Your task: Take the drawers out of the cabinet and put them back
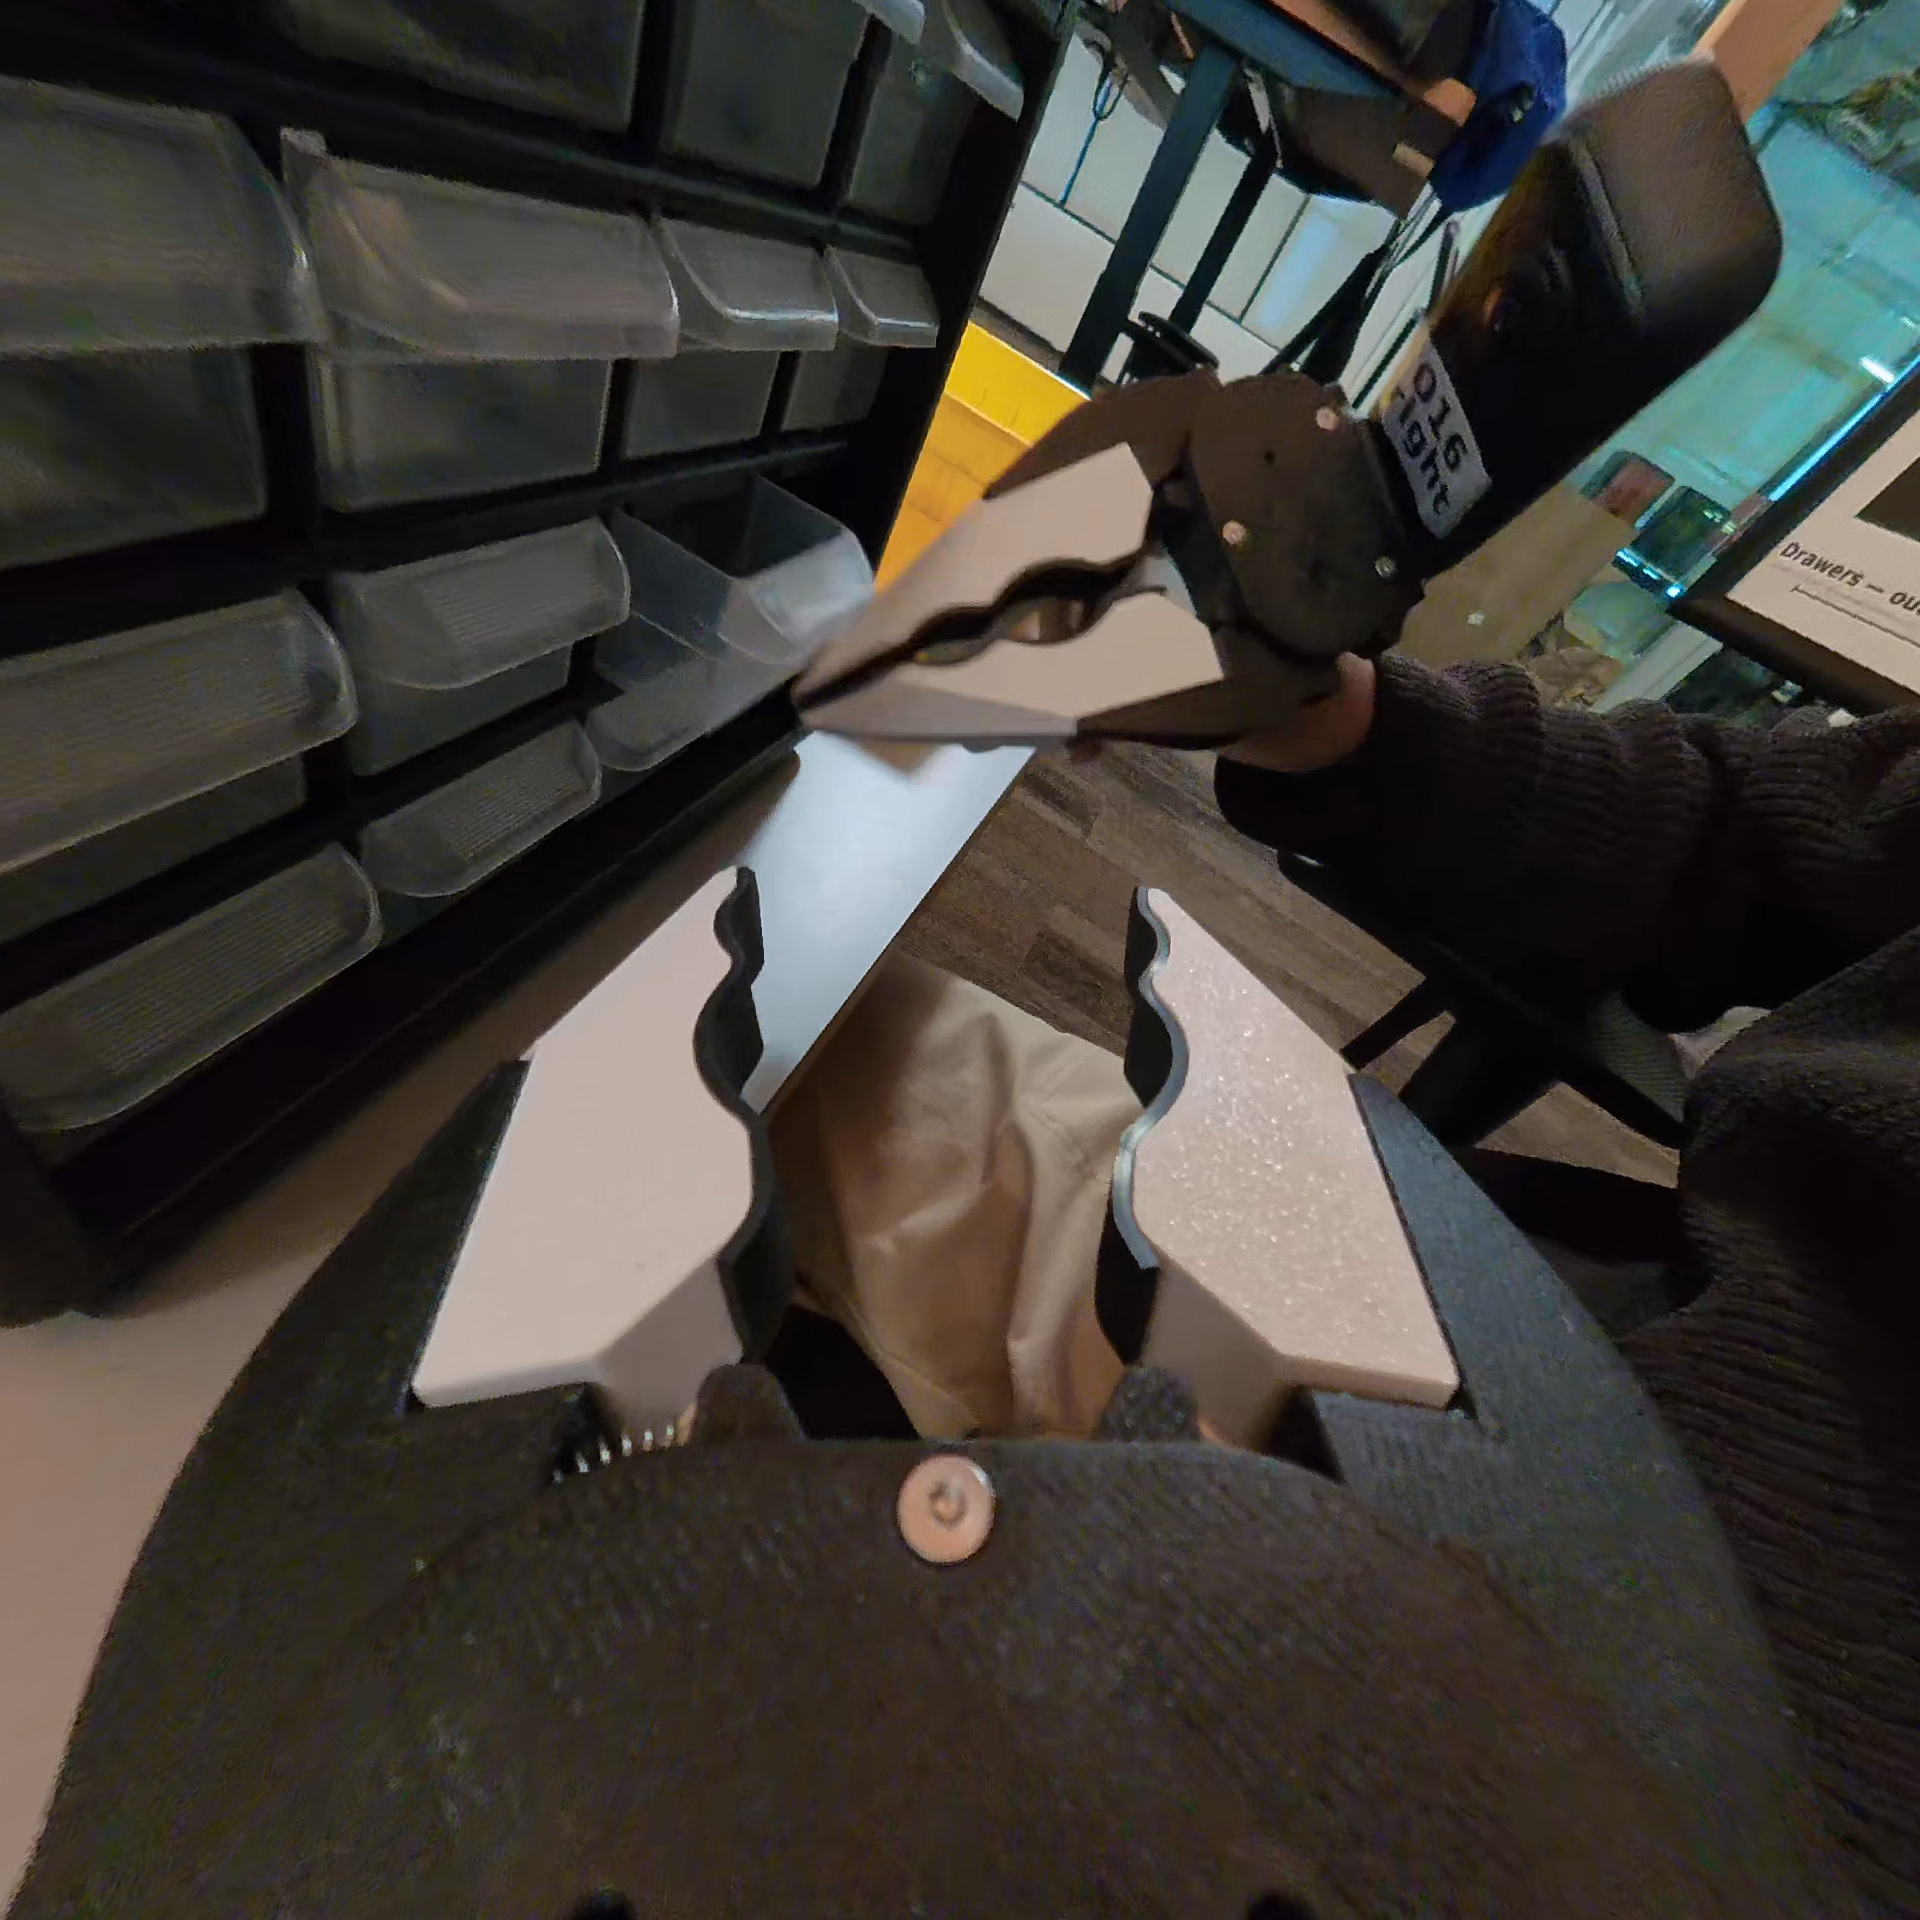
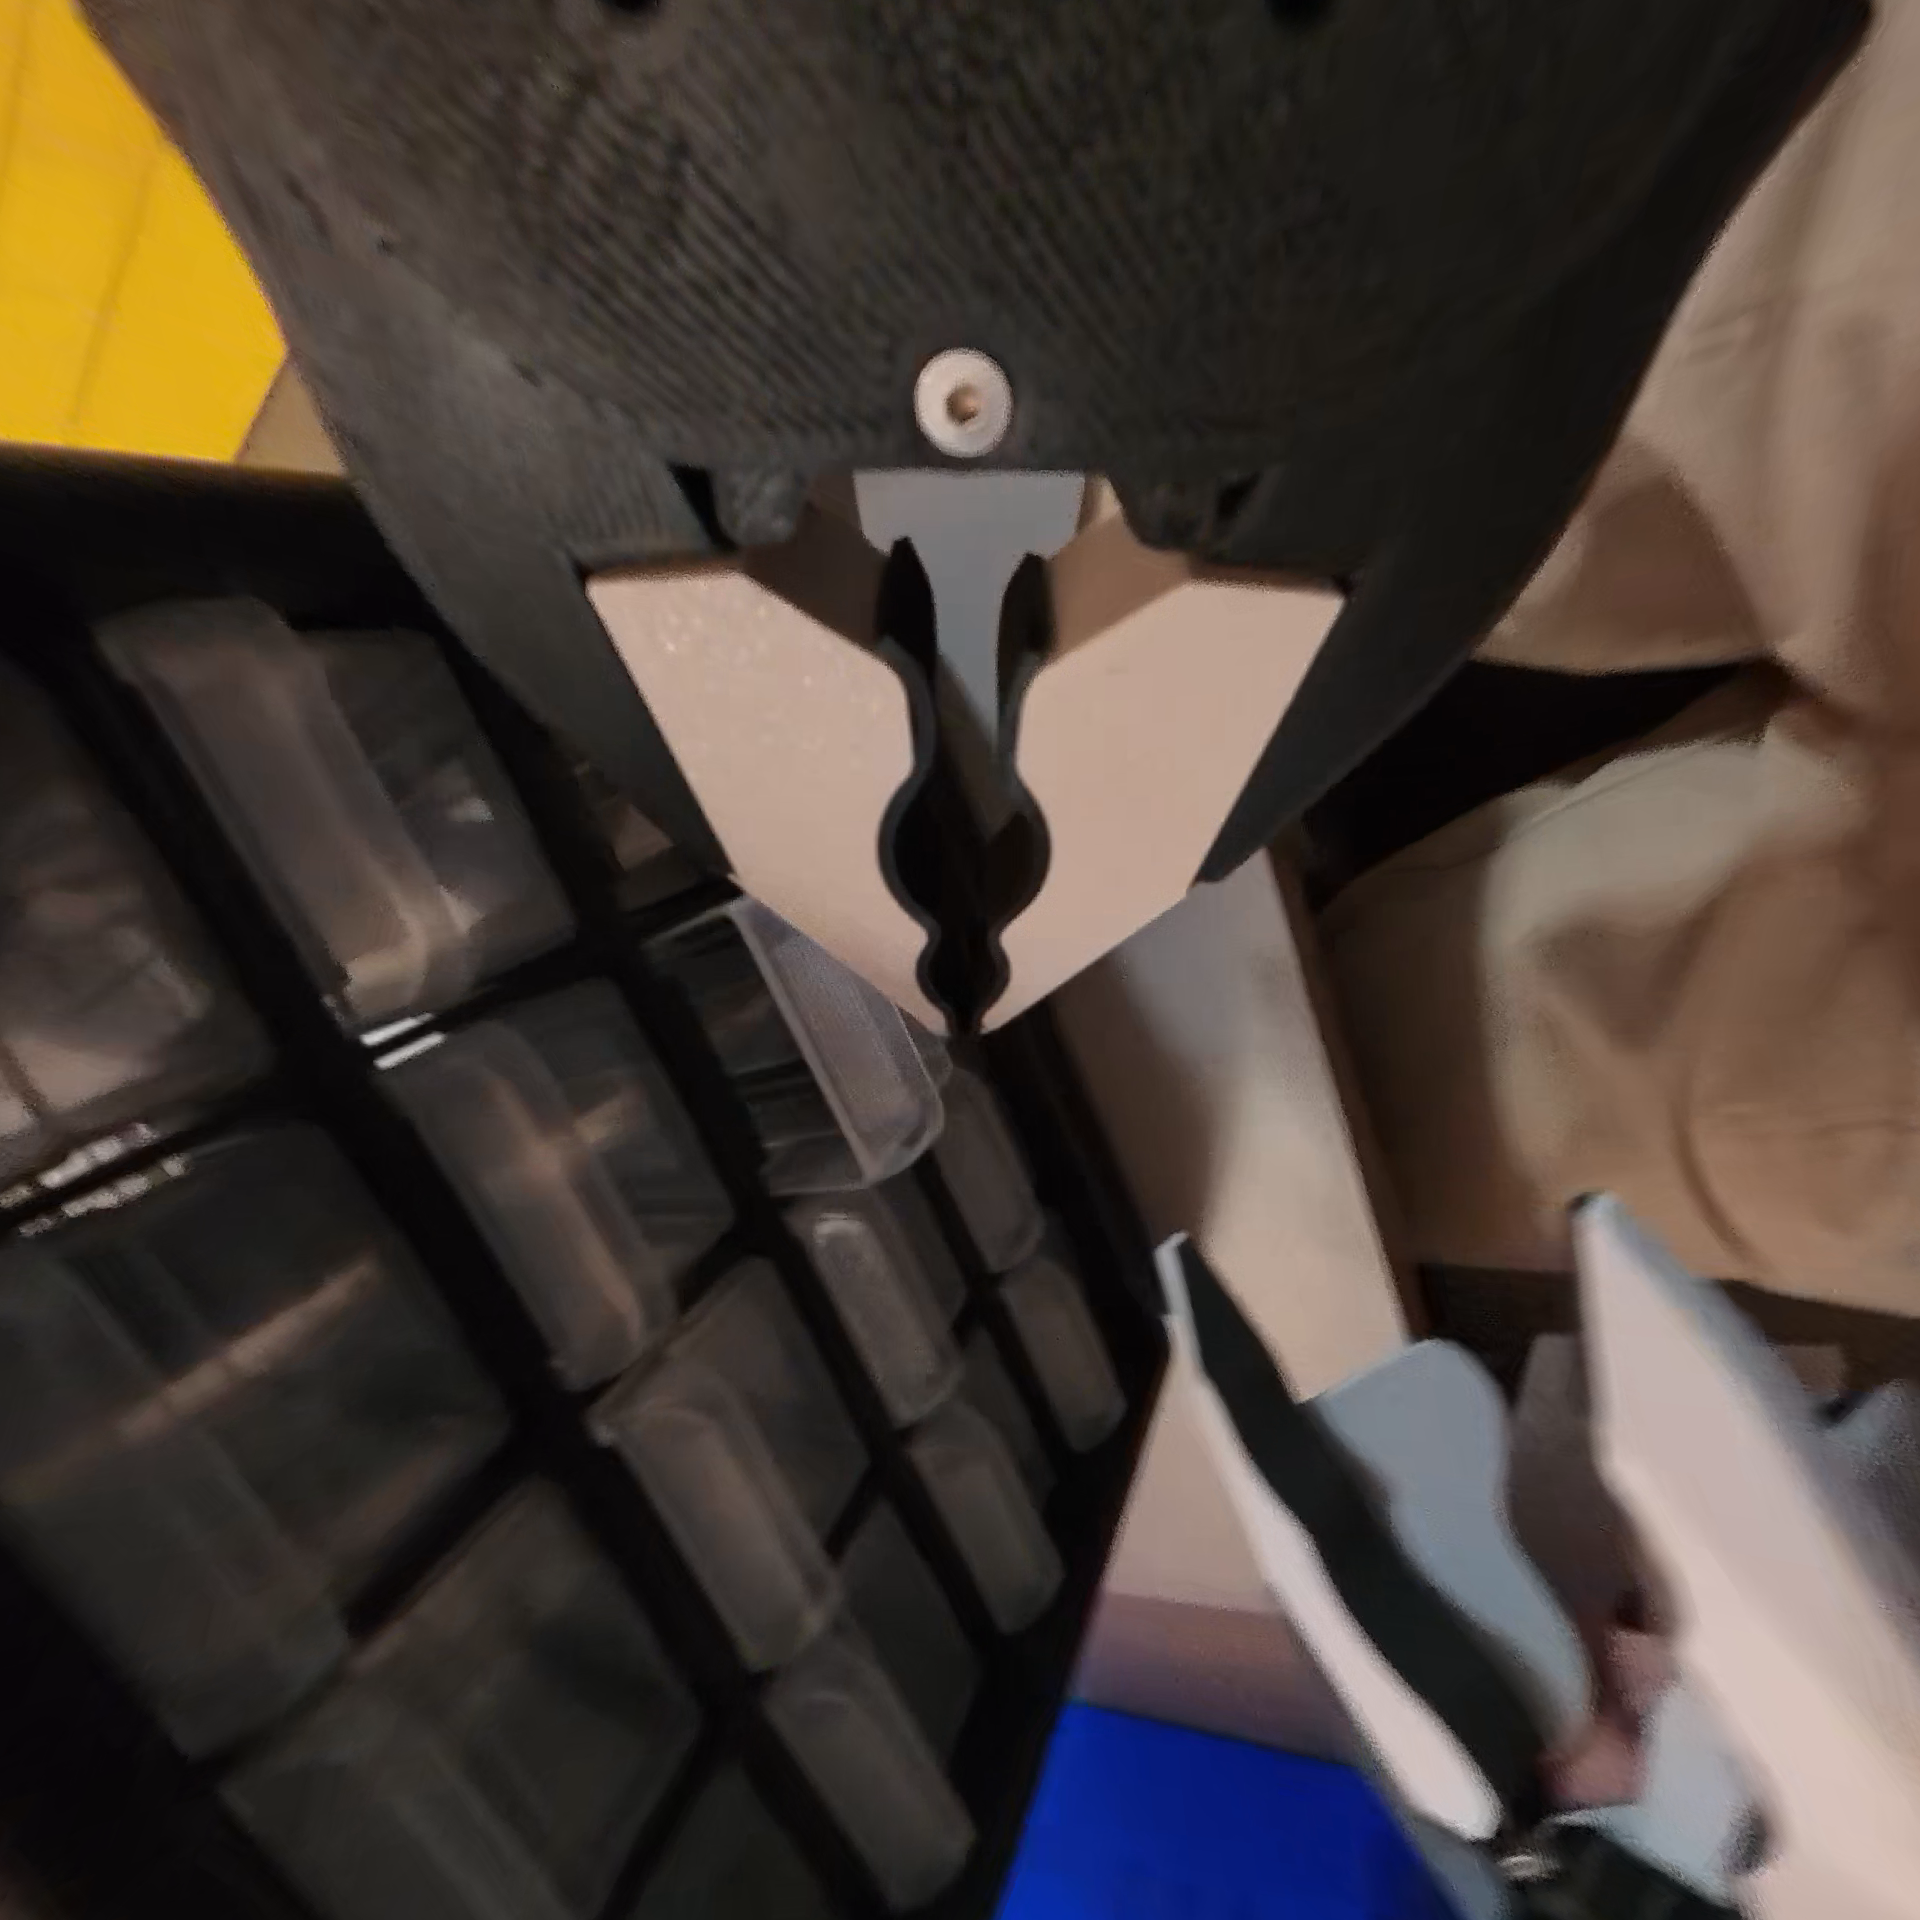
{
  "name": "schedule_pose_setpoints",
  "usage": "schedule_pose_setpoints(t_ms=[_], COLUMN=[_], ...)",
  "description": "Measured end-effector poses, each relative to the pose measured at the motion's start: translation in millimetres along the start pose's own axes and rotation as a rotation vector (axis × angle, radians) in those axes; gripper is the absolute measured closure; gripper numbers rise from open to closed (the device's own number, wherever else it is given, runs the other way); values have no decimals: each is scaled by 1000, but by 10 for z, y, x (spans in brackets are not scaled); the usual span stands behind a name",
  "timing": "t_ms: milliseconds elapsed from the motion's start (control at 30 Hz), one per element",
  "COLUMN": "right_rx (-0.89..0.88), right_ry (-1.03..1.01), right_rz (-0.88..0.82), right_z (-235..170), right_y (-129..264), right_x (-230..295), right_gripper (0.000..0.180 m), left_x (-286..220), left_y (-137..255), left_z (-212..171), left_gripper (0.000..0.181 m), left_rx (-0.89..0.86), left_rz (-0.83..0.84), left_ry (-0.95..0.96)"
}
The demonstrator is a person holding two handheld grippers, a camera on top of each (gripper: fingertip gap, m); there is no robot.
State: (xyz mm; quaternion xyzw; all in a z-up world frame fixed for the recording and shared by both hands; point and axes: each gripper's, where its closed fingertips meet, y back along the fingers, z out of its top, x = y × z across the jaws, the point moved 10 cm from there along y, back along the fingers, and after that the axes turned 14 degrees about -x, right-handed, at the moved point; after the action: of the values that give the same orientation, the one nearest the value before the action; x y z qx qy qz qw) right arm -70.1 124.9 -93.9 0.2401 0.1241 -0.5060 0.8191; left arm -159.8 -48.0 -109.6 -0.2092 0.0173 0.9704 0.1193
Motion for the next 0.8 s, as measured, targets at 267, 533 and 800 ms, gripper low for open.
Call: schedule_pose_setpoints(t_ms=[267,533,800], right_rx=[-59,-164,-159], right_ry=[-238,-416,-474], right_rz=[-4,81,76], right_z=[-104,-123,-235], right_y=[-105,144,338], right_x=[-71,2,79], right_gripper=[143,139,141], left_x=[61,84,257], left_y=[14,69,766], left_z=[-16,20,718], left_gripper=[113,124,171], left_rx=[4,-1,-94], left_rz=[11,-7,188], left_ry=[9,33,-141])
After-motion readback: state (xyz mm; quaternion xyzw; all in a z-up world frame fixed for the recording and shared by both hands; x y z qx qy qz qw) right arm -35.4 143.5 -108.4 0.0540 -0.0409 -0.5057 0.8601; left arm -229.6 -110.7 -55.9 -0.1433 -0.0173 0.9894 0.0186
